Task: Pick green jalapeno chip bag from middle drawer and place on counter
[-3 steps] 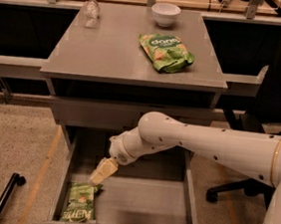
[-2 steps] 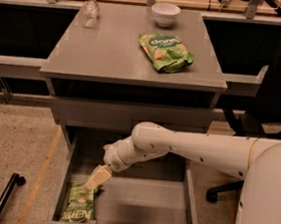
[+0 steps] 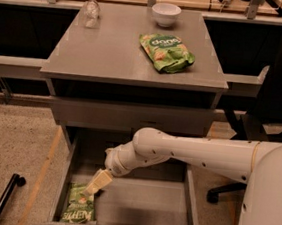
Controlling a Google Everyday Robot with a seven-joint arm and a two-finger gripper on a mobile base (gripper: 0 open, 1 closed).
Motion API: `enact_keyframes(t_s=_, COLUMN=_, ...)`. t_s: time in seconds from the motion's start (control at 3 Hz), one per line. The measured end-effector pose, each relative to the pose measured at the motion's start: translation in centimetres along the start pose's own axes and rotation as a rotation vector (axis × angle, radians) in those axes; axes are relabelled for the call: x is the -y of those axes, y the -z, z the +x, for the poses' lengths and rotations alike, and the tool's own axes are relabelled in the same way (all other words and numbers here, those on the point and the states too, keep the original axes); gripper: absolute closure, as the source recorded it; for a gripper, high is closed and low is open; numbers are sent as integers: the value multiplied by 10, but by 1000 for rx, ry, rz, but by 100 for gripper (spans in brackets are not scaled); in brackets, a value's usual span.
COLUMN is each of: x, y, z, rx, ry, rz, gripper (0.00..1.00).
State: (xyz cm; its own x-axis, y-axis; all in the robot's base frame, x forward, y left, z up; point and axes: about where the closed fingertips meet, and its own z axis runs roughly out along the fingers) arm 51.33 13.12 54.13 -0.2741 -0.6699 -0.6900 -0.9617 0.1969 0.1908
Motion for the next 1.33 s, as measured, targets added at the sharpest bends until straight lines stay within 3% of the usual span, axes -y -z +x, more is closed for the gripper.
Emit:
enact_keyframes(t_s=0.67, x=9, y=-40, z=29, rx=28, ry=-25, rz=17, gripper=0)
enact_keyframes(t_s=1.0, x=19, y=-76, z=48, rx=57, ry=-68, rz=15, gripper=0)
enact_keyframes(t_s=1.33, x=21, y=-109, z=61, rx=76, ry=-112, rz=-32, gripper=0)
